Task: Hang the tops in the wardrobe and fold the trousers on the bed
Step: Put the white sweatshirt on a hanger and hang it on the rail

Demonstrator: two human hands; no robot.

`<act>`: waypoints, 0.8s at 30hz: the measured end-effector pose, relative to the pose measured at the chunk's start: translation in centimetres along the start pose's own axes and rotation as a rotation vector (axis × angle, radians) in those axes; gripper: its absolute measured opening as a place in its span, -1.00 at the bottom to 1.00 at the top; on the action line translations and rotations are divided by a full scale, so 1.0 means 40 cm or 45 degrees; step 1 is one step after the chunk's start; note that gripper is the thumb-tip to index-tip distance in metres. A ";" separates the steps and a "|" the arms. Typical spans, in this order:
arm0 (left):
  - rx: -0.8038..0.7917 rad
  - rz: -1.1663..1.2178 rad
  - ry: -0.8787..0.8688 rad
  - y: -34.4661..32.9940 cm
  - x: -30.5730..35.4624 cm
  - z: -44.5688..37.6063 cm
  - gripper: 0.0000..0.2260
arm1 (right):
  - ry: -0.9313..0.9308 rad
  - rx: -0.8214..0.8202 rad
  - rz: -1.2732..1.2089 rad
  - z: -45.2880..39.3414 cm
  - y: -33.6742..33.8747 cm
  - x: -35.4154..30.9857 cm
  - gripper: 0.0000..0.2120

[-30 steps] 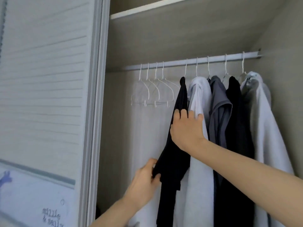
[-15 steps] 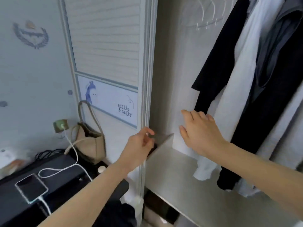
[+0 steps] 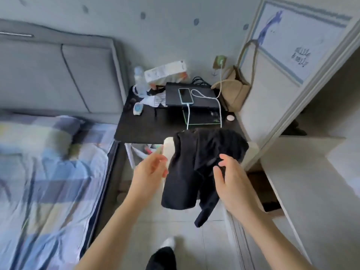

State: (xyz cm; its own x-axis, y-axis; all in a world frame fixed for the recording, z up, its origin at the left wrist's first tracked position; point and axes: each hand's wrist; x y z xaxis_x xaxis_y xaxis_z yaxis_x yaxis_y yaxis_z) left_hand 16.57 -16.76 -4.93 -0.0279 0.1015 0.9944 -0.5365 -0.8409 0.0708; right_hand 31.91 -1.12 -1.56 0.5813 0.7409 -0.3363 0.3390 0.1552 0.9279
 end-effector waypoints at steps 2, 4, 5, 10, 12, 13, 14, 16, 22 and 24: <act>0.161 0.036 0.030 0.061 -0.056 0.119 -0.85 | 0.090 -0.106 -0.057 0.069 -0.046 -0.048 -0.62; 0.318 0.009 0.070 0.135 -0.117 0.270 -0.88 | 0.197 -0.242 -0.112 0.153 -0.100 -0.114 -0.64; 0.357 -0.015 0.104 0.160 -0.140 0.330 -0.86 | 0.230 -0.298 -0.139 0.185 -0.122 -0.139 -0.64; 0.761 0.026 0.366 0.316 -0.231 0.675 -0.78 | 0.616 -0.615 -0.224 0.387 -0.224 -0.337 -0.66; 0.909 0.049 0.442 0.364 -0.263 0.780 -0.76 | 0.763 -0.707 -0.235 0.457 -0.255 -0.407 -0.68; 0.993 0.054 0.486 0.390 -0.275 0.836 -0.77 | 0.847 -0.758 -0.240 0.495 -0.273 -0.445 -0.70; 1.057 0.068 0.526 0.412 -0.288 0.883 -0.79 | 0.922 -0.798 -0.246 0.524 -0.291 -0.476 -0.71; 1.176 0.100 0.598 0.459 -0.319 0.985 -0.84 | 1.004 -0.885 -0.239 0.586 -0.326 -0.543 -0.72; 1.478 0.239 0.769 0.608 -0.440 1.267 -0.88 | 1.192 -1.144 -0.182 0.793 -0.455 -0.755 -0.76; 1.567 0.321 0.820 0.679 -0.491 1.344 -0.89 | 1.269 -1.229 -0.146 0.873 -0.511 -0.836 -0.77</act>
State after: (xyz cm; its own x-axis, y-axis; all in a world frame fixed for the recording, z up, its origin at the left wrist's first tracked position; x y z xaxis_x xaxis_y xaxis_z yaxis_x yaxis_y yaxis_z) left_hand 47.89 -70.17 -18.34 -0.5660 -0.1789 0.8047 0.6002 -0.7586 0.2535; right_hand 31.39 -51.89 -14.91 -0.3189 0.7785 -0.5406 -0.5276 0.3281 0.7836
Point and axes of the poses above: each hand's wrist, its own z-axis away from the middle knuckle, its own y-axis out of the back of the hand, x = y × z, and after that the axes turned 13 degrees about z, right-handed
